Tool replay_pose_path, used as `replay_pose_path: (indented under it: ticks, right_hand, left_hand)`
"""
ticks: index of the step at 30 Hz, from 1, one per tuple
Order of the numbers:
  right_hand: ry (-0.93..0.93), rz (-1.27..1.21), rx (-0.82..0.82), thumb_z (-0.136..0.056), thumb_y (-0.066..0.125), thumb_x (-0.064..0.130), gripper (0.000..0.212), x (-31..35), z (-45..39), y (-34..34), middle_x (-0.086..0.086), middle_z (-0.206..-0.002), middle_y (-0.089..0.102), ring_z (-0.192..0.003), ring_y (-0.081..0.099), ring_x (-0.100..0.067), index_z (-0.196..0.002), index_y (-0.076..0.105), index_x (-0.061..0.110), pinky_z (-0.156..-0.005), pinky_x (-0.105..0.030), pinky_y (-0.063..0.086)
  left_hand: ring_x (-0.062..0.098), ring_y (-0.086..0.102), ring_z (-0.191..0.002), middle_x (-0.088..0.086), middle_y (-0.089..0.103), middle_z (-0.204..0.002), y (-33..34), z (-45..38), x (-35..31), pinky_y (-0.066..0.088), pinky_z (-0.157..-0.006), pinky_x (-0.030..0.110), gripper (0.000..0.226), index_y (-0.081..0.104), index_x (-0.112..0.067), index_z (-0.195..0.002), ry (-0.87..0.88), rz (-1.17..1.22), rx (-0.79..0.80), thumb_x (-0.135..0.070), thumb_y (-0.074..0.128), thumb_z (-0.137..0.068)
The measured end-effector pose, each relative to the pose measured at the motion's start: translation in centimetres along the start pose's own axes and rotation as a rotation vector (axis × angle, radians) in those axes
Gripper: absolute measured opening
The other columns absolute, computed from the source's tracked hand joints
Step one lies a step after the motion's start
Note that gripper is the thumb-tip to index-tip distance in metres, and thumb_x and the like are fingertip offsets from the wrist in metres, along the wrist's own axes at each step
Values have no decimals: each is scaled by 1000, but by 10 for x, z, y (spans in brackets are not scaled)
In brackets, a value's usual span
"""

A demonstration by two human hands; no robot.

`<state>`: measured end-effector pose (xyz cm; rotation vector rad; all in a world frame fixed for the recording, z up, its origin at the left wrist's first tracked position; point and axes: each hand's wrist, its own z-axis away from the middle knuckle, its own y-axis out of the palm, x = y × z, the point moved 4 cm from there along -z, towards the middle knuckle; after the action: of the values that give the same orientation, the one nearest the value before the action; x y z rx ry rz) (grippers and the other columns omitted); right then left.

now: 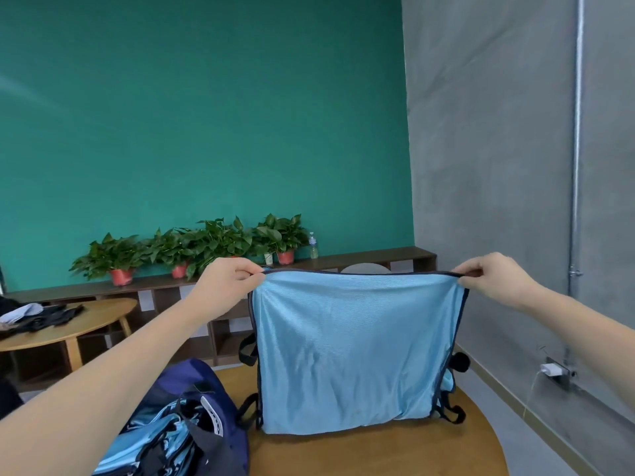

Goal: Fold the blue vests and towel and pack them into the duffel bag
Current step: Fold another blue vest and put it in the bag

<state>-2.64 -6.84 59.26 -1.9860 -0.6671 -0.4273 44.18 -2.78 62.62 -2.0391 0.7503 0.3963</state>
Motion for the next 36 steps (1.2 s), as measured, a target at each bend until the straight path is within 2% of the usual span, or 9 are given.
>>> replay_pose_path:
  ticks: [4,8,12,15,19,23,26,33,36]
  right_hand:
    - [47,55,-68,-83,73,9,11,25,-4,-27,0,-87,74,-88,64,-21,-90,78,16,-76,-24,42]
    - [109,-78,-166,-80,70,8,10,59,-3,-65,-3,-67,73,-73,65,-17,-75,75,16,-60,-22,46]
    - [219,-527,-237,-85,62,1,12,88,3,-101,-11,-70,75,-70,76,-22,-94,70,3,-79,-30,61]
    - [121,-524,-310,-81,67,3,8,114,15,-128,-6,-78,77,-70,75,-11,-84,71,9,-84,-24,59]
    - [-9,-368,-382,-78,80,16,10,145,47,-163,0,-80,74,-74,69,-13,-82,72,12,-60,-22,49]
    - [-70,-437,-367,-76,85,20,23,158,70,-191,-1,-73,77,-78,76,-20,-83,69,6,-87,-35,59]
    - [-78,-458,-325,-80,84,16,27,164,81,-207,-6,-74,77,-72,77,-23,-92,67,-1,-88,-38,59]
    - [-65,-424,-196,-89,73,4,13,161,84,-204,-14,-79,76,-77,77,-30,-97,64,2,-67,-33,62]
    - [-5,-327,-101,-91,67,-3,12,148,74,-186,-13,-80,77,-81,77,-28,-98,71,4,-77,-34,63]
  left_hand:
    - [3,67,-92,-13,74,-95,-16,-5,-20,55,-88,29,9,74,-25,-91,-8,28,-53,-34,73,-91]
    - [9,65,-80,-7,72,-83,-43,-7,-55,49,-69,22,20,73,-20,-80,17,-5,-172,-37,81,-83]
    - [15,63,-78,-2,70,-81,-76,-10,-86,48,-69,28,25,68,-13,-77,21,8,-266,-33,81,-83]
    - [18,61,-76,2,69,-83,-104,-5,-106,50,-69,33,28,64,-11,-82,6,69,-281,-33,81,-84]
    - [19,62,-75,12,72,-88,-139,11,-125,54,-76,44,28,65,-10,-81,18,159,-232,-25,88,-77]
    - [21,66,-80,15,73,-92,-171,31,-149,55,-83,43,25,65,-11,-87,74,169,-209,-16,88,-76]
    - [23,69,-91,2,73,-96,-186,42,-166,53,-83,40,21,68,-24,-97,118,57,-106,-21,83,-83]
    - [13,53,-68,-8,68,-72,-185,53,-176,42,-65,24,6,80,-22,-80,57,-96,157,-17,83,-82]
    - [11,42,-61,2,69,-78,-170,55,-165,30,-51,19,11,81,-10,-85,-36,55,296,-16,86,-78]
